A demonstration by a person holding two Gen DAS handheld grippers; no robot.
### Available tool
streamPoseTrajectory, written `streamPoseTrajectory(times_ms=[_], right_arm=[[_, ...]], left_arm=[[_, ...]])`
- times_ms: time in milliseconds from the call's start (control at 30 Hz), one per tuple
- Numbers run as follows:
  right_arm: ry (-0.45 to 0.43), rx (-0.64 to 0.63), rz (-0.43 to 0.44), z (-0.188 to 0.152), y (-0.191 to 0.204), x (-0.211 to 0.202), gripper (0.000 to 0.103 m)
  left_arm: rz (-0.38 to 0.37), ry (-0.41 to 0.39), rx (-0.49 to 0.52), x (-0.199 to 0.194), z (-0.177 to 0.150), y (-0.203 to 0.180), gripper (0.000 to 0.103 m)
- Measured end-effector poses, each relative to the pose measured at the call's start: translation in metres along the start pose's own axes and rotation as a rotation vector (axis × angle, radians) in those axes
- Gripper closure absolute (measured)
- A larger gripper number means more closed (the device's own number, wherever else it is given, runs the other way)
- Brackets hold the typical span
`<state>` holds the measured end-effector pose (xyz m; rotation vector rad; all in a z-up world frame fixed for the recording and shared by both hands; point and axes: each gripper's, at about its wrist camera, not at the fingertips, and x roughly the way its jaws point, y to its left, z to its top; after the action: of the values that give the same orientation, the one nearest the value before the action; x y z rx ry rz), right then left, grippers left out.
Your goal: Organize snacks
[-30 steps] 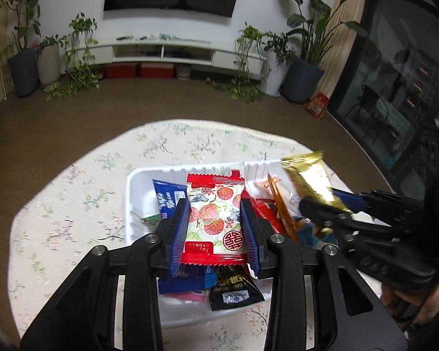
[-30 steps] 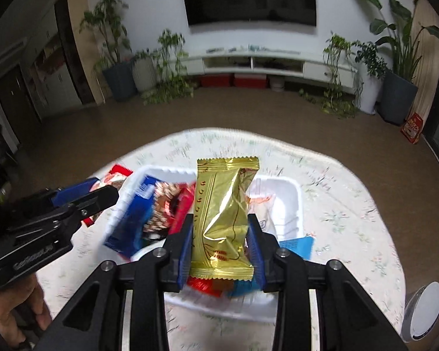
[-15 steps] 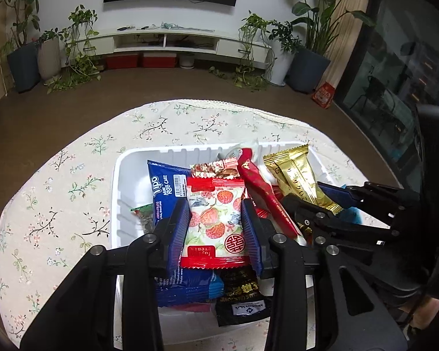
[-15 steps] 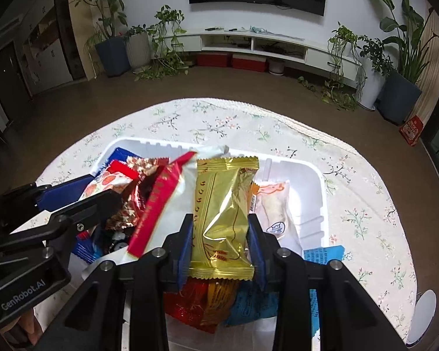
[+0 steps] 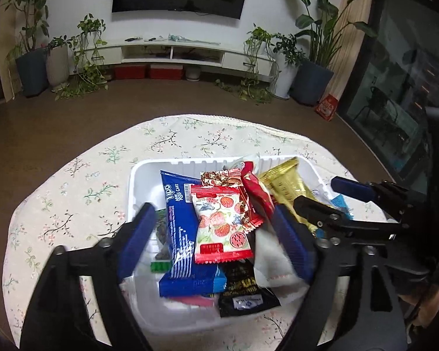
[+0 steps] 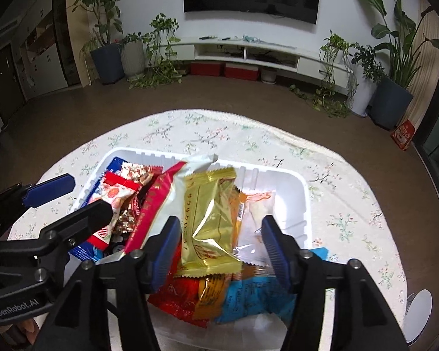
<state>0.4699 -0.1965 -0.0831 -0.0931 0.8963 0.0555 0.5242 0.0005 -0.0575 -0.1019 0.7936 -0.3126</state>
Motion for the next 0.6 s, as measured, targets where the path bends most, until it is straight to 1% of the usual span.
streamPoseTrajectory(times_ms=[33, 67, 133, 167, 233, 333, 433, 500, 533, 567, 600], right_arm=[[-0.009, 0.002, 0.001, 0.000, -0.001, -0.004, 0.033], [-0.025, 0.007, 0.002, 0.000, -0.002, -0.011, 0.032], [-0.055, 0.027, 0.000, -0.001, -0.006, -0.023, 0.024], [-0.073, 0.040, 0.004, 0.000, -0.009, -0.030, 0.021], [-0.113, 0.068, 0.005, -0.004, -0.013, -0.049, 0.014], [-0.156, 0.086, 0.001, -0.013, -0.014, -0.073, 0.008], [-0.181, 0.104, 0.002, -0.031, -0.014, -0.099, 0.007], [-0.191, 0.112, 0.009, -0.043, -0.013, -0.112, 0.006], [-0.196, 0.116, 0.006, -0.051, -0.011, -0.120, 0.006], [-0.201, 0.122, 0.003, -0.060, -0.009, -0.129, 0.006], [-0.205, 0.131, 0.001, -0.069, -0.008, -0.136, 0.006]], left_arm=[[0.001, -0.011, 0.003, -0.005, -0.001, 0.000, 0.004], [0.004, -0.025, 0.005, -0.014, -0.003, -0.002, 0.001], [0.005, -0.052, 0.001, -0.029, -0.008, -0.003, 0.001], [0.010, -0.065, -0.007, -0.038, -0.011, -0.002, 0.001], [0.037, -0.086, -0.007, -0.056, -0.017, -0.004, 0.001], [0.080, -0.117, 0.012, -0.087, -0.033, -0.010, 0.001], [0.070, -0.142, 0.026, -0.116, -0.053, -0.017, 0.000], [0.054, -0.134, 0.023, -0.132, -0.069, -0.025, 0.000], [0.046, -0.113, 0.023, -0.139, -0.078, -0.029, 0.000], [0.049, -0.082, 0.028, -0.144, -0.087, -0.035, 0.000], [0.065, -0.067, 0.025, -0.152, -0.096, -0.041, 0.000]])
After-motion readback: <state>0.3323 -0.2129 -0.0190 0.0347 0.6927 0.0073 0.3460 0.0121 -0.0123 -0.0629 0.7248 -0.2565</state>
